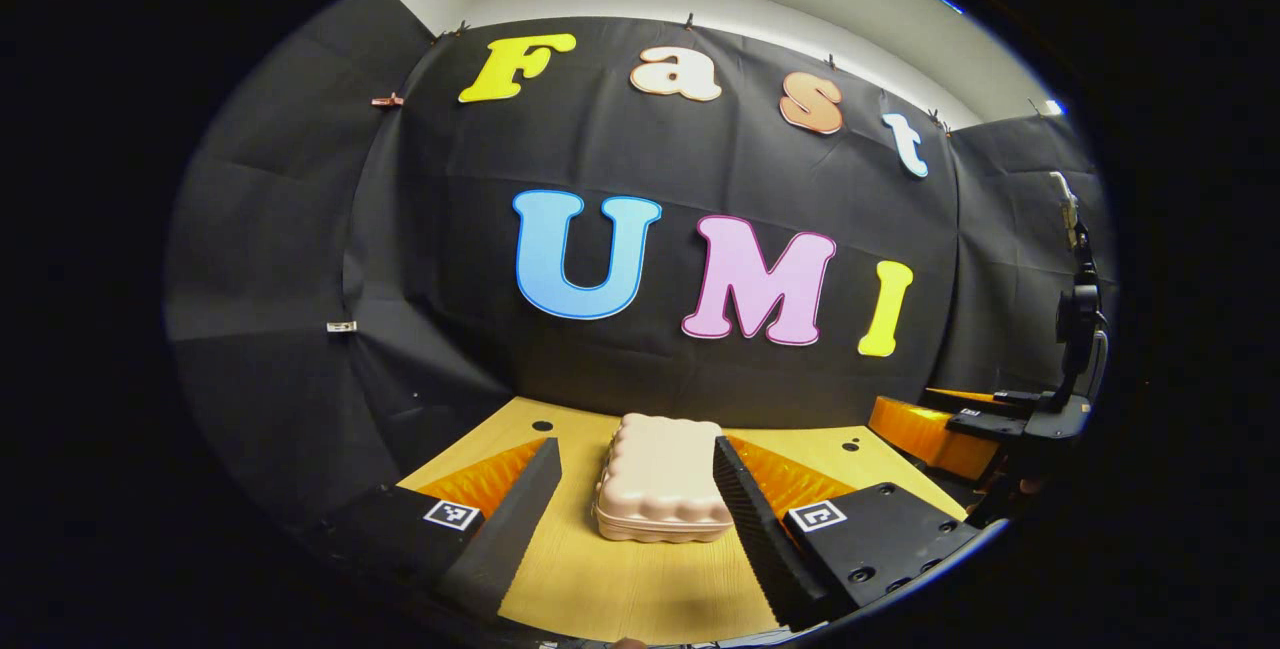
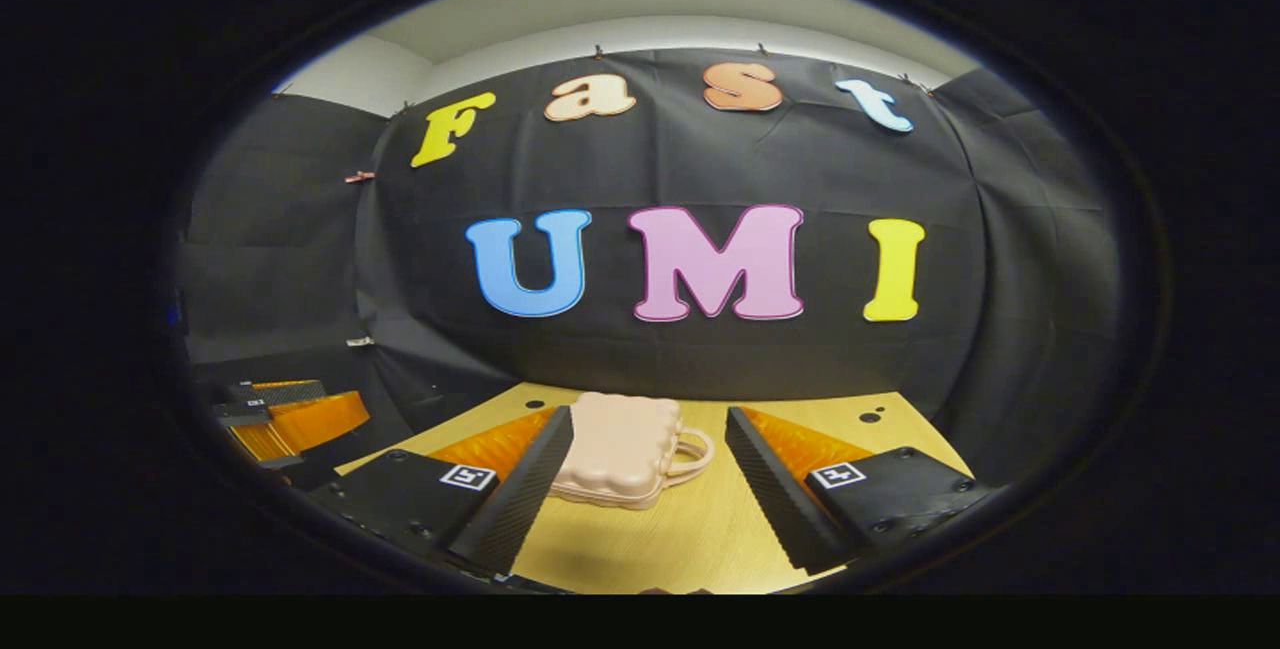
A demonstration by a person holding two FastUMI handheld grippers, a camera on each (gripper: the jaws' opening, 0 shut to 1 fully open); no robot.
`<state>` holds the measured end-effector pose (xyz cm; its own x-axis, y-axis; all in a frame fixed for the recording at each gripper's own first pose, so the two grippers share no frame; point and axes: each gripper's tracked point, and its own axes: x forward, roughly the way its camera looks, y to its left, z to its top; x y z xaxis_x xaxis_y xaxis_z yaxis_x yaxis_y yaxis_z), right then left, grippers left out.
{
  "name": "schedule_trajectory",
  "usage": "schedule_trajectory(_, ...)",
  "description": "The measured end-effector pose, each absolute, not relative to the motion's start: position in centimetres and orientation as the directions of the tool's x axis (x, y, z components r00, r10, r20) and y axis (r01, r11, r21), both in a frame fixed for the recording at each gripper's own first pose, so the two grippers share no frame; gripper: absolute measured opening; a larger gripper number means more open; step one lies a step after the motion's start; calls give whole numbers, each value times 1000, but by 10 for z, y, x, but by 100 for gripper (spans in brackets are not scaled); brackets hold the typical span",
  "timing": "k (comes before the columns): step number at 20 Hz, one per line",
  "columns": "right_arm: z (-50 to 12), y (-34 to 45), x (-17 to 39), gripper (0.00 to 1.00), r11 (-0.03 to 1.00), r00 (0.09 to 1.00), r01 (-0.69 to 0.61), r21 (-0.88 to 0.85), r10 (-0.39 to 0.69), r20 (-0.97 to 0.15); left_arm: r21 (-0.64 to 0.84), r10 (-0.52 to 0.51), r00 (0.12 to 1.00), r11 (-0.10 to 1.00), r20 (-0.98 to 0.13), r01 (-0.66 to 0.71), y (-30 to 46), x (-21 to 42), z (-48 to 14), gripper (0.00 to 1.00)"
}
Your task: First open the suitcase, pack the skin care products into it, and then close the suitcase.
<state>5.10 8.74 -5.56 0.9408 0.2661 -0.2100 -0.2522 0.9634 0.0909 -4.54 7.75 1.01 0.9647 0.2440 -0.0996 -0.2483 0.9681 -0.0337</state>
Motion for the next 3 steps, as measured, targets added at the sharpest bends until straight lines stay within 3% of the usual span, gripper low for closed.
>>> schedule_trajectory(3,-56,85,51,98,965,942,-247,91,261,-212,-29,240,966,969,-96,-244,76,-44,11,96)
